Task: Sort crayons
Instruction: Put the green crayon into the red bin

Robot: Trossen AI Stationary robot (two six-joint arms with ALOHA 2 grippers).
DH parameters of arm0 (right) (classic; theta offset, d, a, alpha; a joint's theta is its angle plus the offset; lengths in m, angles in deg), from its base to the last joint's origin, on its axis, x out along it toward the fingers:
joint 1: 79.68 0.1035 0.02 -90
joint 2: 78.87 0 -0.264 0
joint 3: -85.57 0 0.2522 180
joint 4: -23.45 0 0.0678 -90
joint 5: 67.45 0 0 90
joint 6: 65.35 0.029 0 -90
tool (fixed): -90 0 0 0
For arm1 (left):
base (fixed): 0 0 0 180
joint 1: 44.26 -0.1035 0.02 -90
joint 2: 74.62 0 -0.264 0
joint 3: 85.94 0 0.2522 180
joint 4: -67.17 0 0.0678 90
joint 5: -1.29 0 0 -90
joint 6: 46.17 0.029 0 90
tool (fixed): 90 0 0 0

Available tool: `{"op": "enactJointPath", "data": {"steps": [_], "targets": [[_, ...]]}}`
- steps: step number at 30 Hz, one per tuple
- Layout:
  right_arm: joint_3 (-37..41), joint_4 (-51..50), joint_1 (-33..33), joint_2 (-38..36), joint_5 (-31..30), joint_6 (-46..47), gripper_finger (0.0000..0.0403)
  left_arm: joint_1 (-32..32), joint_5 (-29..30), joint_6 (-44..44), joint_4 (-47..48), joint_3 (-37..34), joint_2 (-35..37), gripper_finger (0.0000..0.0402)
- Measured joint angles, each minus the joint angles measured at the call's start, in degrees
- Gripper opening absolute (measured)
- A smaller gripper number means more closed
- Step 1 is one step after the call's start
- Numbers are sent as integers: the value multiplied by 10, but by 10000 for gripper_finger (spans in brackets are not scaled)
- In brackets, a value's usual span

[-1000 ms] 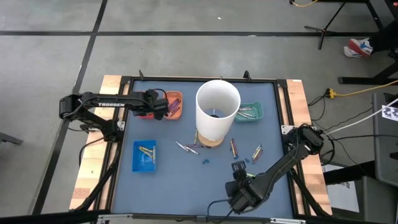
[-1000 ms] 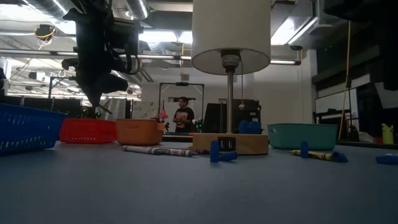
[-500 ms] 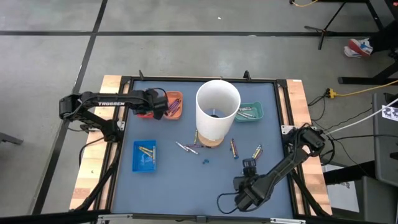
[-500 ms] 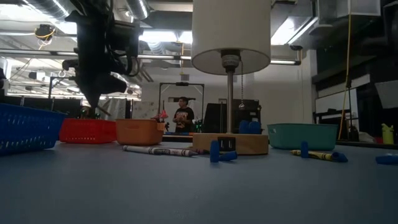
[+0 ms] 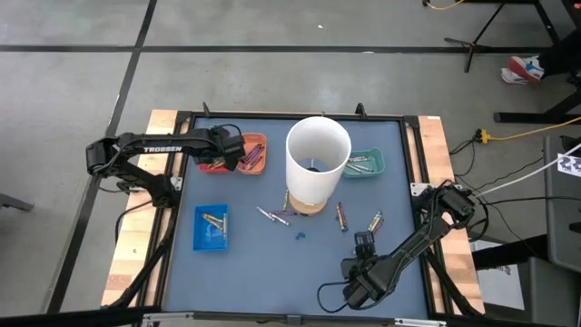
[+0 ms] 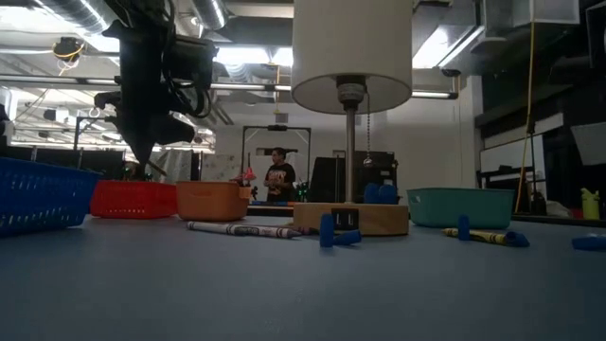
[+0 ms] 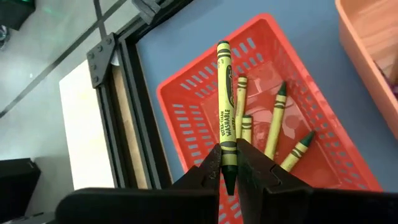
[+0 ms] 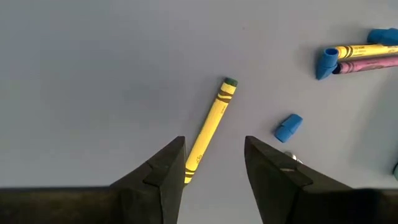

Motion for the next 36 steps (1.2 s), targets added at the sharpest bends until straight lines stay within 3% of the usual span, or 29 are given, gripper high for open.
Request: {"op": "enactJointPath", "data": {"steps": [7, 18, 30, 36], "targets": [[0, 0, 0, 0, 0, 0, 163, 0, -17, 3, 0, 0, 0, 22], [0, -6, 0, 0, 4, 2, 163, 0, -43, 26, -3, 0, 0, 102], [2, -20, 0, -1, 30, 10, 163, 1, -44, 25, -53, 0, 0, 103], [42, -18, 10, -11, 46, 13, 163, 1, -44, 25, -58, 0, 0, 104]]}}
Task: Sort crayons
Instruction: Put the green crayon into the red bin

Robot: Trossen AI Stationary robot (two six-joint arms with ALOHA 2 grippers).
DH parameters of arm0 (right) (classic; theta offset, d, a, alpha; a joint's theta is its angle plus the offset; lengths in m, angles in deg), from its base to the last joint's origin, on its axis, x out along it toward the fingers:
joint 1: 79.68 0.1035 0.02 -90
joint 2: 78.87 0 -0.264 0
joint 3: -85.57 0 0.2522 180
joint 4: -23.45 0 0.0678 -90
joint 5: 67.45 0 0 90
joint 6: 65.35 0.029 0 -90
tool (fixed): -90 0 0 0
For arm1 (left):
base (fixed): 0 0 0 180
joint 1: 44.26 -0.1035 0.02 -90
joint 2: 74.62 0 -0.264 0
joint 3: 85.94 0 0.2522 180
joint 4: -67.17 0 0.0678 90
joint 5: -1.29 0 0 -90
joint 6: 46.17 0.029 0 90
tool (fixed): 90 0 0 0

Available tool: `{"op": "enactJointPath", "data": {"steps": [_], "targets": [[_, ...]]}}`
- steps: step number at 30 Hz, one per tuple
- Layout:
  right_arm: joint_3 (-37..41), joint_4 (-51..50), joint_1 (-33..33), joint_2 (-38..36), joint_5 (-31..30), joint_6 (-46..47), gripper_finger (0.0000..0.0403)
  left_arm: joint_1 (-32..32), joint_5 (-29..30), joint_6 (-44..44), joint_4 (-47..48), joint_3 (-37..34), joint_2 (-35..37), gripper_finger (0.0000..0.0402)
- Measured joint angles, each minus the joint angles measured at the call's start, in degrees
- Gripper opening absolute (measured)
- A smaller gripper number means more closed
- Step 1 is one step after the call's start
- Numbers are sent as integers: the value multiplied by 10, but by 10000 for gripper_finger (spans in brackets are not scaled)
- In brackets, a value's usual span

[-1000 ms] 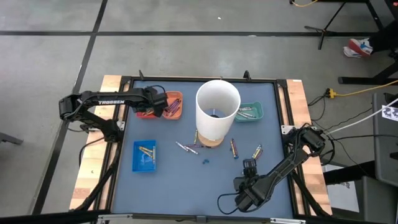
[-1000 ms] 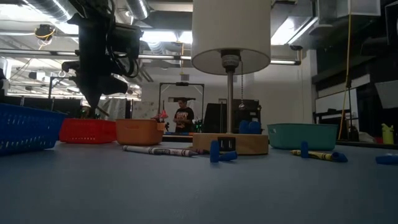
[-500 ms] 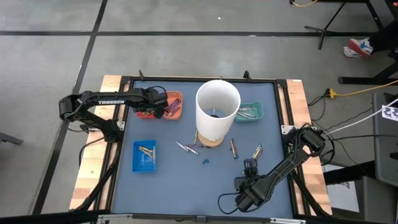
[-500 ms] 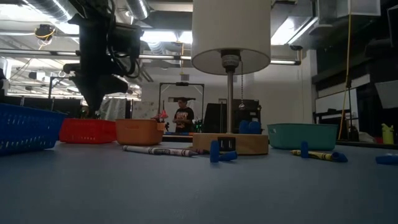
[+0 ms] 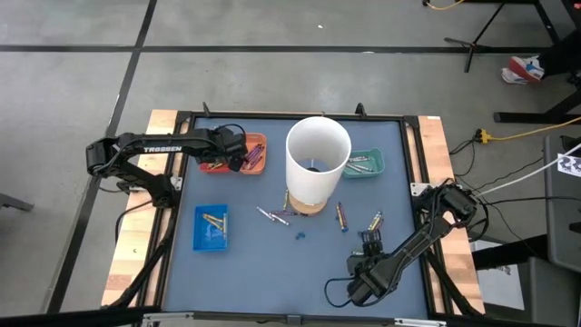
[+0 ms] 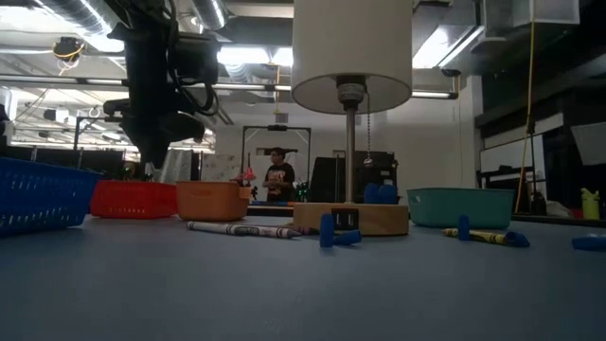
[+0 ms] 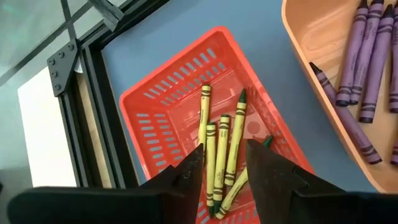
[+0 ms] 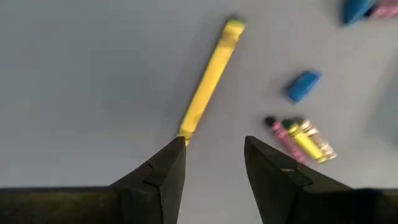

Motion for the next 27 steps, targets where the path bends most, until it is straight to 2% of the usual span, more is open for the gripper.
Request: {"op": "enactJointPath", "data": {"steps": [8, 13, 16, 20, 23, 27], "targets": [[54, 30, 33, -59, 5, 72, 163, 0, -2, 0, -2, 0, 0, 104], [99, 58, 64, -128, -46, 135, 163, 0, -3, 0, -4, 0, 0, 104], [153, 116, 79, -178, -70, 190, 163, 0, -3, 0, -4, 0, 0, 104], [241, 244, 81, -229, -96, 237, 163, 0, -3, 0, -4, 0, 0, 104], [291, 326, 80, -239, -106, 239, 163, 0, -3, 0, -4, 0, 0, 104], [327, 376, 80, -239, -118, 248, 163, 0, -4, 0, -4, 0, 0, 104]]}}
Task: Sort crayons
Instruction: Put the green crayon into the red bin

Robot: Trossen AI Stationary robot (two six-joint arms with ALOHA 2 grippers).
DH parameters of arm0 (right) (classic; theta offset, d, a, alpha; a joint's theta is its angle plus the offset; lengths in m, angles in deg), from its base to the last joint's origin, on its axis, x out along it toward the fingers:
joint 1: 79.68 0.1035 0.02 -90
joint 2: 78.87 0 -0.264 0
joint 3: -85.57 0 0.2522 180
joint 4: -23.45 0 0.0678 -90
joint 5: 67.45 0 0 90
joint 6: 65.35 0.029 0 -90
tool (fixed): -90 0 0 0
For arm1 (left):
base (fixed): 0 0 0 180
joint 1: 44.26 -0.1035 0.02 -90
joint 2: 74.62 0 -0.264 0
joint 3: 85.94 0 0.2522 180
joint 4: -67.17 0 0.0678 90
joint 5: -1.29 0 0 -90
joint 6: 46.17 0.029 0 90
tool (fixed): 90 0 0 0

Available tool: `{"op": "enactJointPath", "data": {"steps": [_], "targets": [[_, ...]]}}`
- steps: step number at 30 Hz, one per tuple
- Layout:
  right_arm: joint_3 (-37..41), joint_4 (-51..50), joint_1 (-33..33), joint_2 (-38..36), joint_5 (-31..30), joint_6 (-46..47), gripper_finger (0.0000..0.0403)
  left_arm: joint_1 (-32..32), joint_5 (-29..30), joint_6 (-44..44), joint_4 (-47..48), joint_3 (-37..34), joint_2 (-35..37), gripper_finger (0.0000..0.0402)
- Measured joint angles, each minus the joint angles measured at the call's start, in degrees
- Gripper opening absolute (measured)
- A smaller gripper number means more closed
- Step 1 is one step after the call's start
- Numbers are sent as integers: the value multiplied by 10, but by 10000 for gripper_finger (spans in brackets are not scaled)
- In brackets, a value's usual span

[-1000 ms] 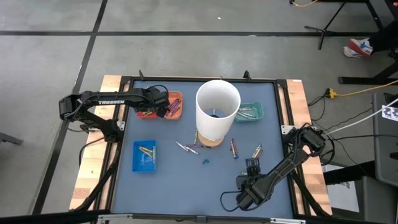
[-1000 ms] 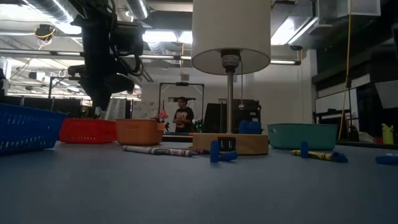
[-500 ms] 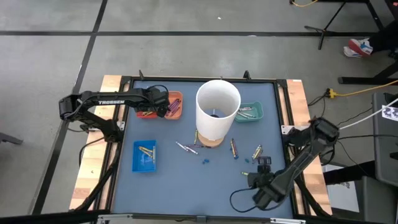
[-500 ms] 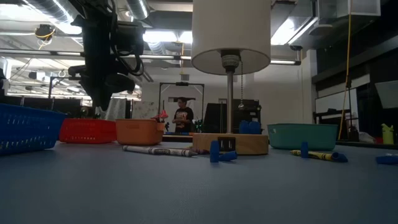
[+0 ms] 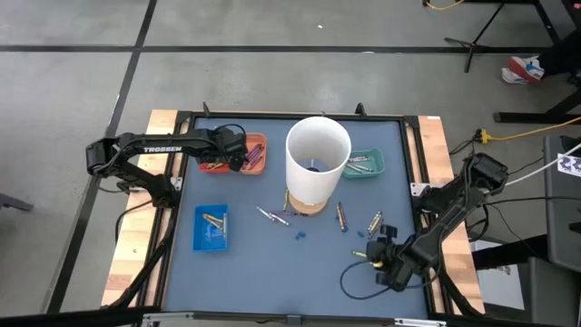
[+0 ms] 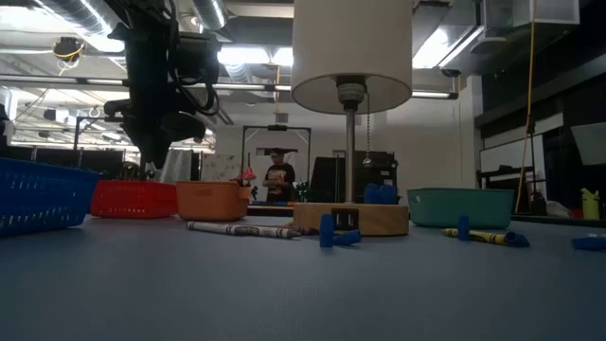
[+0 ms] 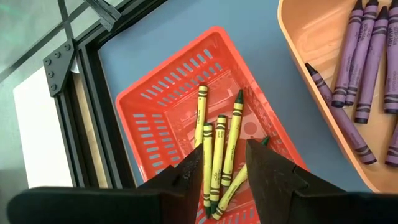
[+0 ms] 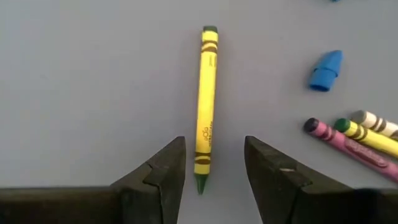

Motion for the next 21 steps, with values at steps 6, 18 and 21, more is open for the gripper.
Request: {"op": "enactJointPath", "data": {"steps": [6, 18, 21], "targets": [[18, 18, 0, -1, -5, 20, 163, 0, 0, 0, 0, 0, 0, 104], [21, 27, 0, 0, -5, 20, 74, 21, 0, 4, -9, 0, 0, 104], [21, 27, 0, 0, -5, 19, 45, 42, -5, 15, -17, 0, 0, 104]]}}
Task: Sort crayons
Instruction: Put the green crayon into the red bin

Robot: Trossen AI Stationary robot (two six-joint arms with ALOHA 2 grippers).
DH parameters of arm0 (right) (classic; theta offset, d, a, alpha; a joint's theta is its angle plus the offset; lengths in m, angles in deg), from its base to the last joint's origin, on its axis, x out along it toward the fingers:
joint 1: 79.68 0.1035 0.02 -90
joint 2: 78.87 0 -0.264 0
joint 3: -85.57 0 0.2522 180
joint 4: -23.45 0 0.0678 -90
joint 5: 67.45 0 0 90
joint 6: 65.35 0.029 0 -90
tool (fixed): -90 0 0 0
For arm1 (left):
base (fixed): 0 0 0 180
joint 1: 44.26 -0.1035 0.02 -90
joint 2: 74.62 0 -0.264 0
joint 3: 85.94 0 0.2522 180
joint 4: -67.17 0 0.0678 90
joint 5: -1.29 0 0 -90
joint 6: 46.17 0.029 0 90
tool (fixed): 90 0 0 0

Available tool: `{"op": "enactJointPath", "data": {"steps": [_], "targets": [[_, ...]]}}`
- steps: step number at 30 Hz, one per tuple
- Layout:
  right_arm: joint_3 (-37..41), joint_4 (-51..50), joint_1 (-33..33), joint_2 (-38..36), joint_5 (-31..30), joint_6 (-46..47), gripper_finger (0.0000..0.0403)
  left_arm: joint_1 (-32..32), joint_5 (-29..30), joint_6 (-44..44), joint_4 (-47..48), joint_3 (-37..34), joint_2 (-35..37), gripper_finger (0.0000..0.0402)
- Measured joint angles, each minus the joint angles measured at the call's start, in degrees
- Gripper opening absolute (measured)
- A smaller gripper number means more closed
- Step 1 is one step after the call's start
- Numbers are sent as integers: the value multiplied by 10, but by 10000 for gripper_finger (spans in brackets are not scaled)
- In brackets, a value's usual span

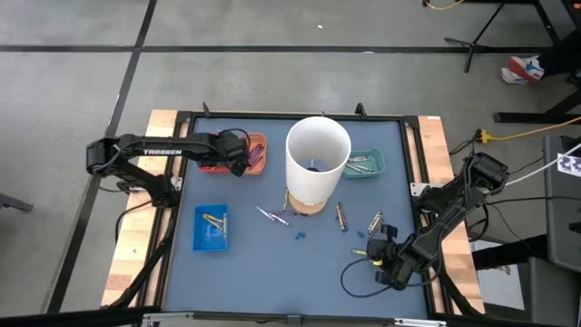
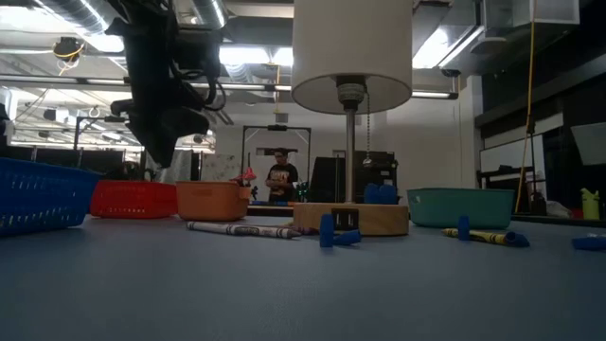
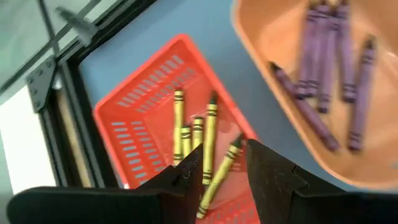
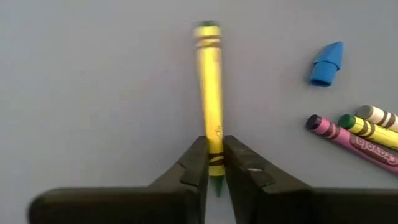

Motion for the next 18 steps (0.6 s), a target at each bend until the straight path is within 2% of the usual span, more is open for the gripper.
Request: {"op": "enactJointPath", "data": {"steps": [7, 13, 18], "targets": [[0, 0, 0, 0, 0, 0, 9, 64, -52, 5, -4, 0, 0, 104], [1, 16, 0, 1, 0, -1, 20, 139, -88, 5, -28, 0, 0, 104], [1, 59, 0, 2, -18, -2, 18, 209, -113, 5, -93, 0, 0, 104]]}}
